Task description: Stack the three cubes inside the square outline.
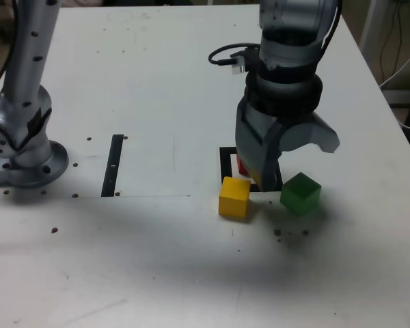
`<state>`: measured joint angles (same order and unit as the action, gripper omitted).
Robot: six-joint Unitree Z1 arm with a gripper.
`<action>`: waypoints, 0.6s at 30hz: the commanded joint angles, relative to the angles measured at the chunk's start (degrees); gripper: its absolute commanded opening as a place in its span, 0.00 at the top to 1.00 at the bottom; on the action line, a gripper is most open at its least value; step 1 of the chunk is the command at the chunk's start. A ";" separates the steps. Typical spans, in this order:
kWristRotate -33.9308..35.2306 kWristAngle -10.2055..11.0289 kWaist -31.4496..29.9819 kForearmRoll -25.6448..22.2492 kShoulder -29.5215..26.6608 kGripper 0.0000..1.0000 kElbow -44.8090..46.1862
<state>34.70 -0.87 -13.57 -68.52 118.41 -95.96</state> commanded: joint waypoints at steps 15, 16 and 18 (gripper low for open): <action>-0.05 1.96 -0.08 -1.75 -2.82 0.01 1.59; -0.36 2.19 -0.14 -1.92 -3.71 0.01 2.13; -1.87 2.69 -0.30 -1.94 -5.51 0.01 3.79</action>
<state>34.00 1.51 -13.63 -70.45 113.72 -93.32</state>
